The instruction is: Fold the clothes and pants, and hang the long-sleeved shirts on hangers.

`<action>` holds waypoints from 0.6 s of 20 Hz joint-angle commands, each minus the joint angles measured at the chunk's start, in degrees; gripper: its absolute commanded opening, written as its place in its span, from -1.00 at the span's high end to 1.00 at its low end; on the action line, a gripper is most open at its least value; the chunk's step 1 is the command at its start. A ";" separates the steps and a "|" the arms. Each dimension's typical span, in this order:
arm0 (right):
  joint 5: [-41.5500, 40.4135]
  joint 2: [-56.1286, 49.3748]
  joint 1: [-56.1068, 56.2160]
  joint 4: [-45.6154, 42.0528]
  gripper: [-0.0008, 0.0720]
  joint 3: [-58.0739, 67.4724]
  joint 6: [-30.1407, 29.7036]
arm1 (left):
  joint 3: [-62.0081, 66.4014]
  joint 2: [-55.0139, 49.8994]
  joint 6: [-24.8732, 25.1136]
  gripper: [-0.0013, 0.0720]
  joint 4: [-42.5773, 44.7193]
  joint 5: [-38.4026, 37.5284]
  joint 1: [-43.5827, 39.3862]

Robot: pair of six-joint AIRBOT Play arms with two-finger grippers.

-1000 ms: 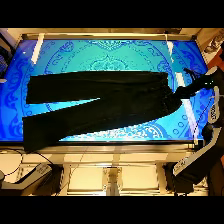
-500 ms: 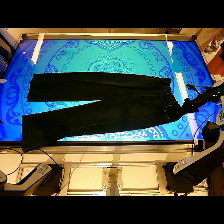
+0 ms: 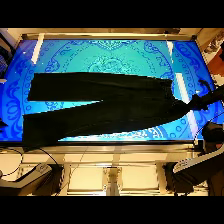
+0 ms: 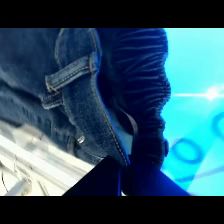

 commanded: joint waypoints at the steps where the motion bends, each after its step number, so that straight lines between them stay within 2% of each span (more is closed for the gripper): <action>1: -1.16 1.25 -0.09 0.15 0.91 -0.02 6.03 | -2.27 -4.33 0.09 0.00 8.96 -3.54 0.09; 2: -1.27 1.27 -0.09 0.17 0.91 -0.02 7.98 | -3.61 -5.40 1.77 0.10 11.28 -3.54 0.17; 3: -1.44 1.27 0.02 0.11 0.91 -0.02 10.25 | -5.33 -6.43 3.80 0.27 11.96 -3.34 0.48; 5: -1.51 1.27 0.46 0.00 0.91 -0.02 12.48 | -8.41 -8.31 7.91 0.26 10.01 -2.67 0.90; 8: -1.53 1.27 1.46 -0.22 0.91 -0.02 12.98 | -11.43 -10.34 14.32 0.19 9.18 -2.29 0.87; 11: -1.27 1.27 2.64 -0.35 0.91 -0.02 13.07 | -11.91 -11.21 17.20 0.14 9.18 -0.68 0.87; 12: -1.20 1.27 3.06 -0.37 0.91 -0.02 13.07 | -11.91 -11.47 17.59 -0.06 9.18 0.22 0.90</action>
